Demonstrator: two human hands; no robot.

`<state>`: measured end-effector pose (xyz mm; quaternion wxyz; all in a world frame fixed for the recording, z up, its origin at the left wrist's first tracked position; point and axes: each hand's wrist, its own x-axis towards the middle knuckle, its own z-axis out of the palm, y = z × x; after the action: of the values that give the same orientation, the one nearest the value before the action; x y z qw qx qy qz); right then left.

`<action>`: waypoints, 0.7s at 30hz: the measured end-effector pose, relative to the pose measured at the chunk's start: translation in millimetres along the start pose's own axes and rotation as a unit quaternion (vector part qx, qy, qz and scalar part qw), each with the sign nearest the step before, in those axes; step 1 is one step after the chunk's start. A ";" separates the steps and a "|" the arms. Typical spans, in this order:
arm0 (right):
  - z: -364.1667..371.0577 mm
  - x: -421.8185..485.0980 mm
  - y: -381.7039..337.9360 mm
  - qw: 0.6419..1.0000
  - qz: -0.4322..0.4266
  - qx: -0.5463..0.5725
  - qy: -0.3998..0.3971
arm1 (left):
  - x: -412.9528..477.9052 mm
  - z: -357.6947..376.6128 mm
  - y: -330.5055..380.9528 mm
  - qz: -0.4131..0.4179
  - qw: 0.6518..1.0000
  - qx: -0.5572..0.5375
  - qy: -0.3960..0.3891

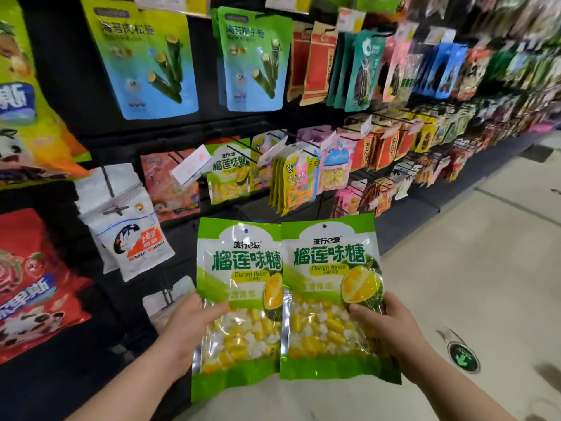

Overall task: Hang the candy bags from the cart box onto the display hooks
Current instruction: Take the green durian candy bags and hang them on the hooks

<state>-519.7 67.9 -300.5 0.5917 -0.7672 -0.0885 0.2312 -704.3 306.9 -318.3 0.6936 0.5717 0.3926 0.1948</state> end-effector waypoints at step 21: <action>37.0 212.8 -38.9 0.972 -0.009 0.025 -0.232 | 92.4 31.4 4.4 -0.036 0.986 -0.047 0.156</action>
<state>-344.7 198.1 -323.9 0.5764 -0.6767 -0.2245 0.3993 -622.6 354.4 -342.7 0.6569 0.4866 0.5061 0.2749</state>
